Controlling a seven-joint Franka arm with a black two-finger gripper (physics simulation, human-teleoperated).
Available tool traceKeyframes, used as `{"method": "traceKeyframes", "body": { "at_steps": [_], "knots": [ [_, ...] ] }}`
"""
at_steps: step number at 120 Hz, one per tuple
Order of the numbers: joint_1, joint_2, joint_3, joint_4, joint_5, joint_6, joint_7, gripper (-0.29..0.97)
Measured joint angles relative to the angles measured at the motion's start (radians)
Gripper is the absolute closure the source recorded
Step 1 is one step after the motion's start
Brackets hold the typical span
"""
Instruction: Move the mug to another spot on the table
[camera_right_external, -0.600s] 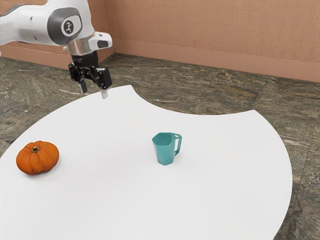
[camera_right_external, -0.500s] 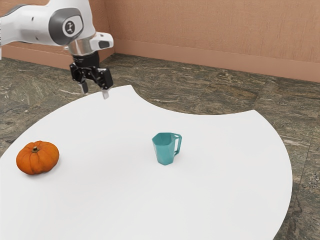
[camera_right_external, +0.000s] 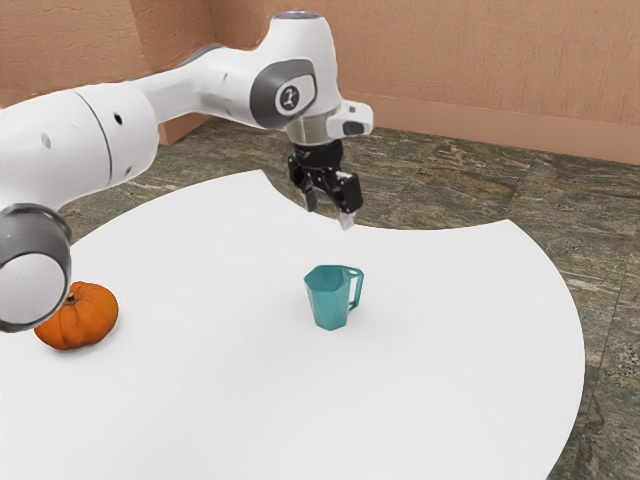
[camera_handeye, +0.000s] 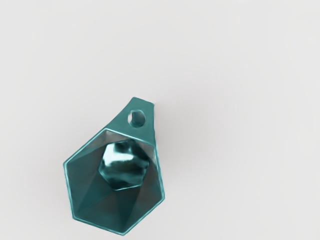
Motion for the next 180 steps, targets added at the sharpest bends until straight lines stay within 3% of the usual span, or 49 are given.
{"method": "traceKeyframes", "body": {
  "at_steps": [19, 32, 51, 69, 112, 180],
  "knots": [
    [0.013, 0.226, -0.150, 0.250, 0.089, -0.004, 0.019, 0.02],
    [0.045, 0.382, -0.287, 0.431, 0.190, -0.015, 0.031, 0.02],
    [0.051, 0.504, -0.315, 0.548, 0.291, -0.013, 0.046, 0.03],
    [0.064, 0.590, -0.316, 0.594, 0.331, 0.017, 0.067, 0.03],
    [0.089, 0.654, -0.313, 0.608, 0.356, -0.022, 0.083, 0.03],
    [0.081, 0.701, -0.319, 0.705, 0.367, -0.112, 0.091, 0.30]
  ]
}}
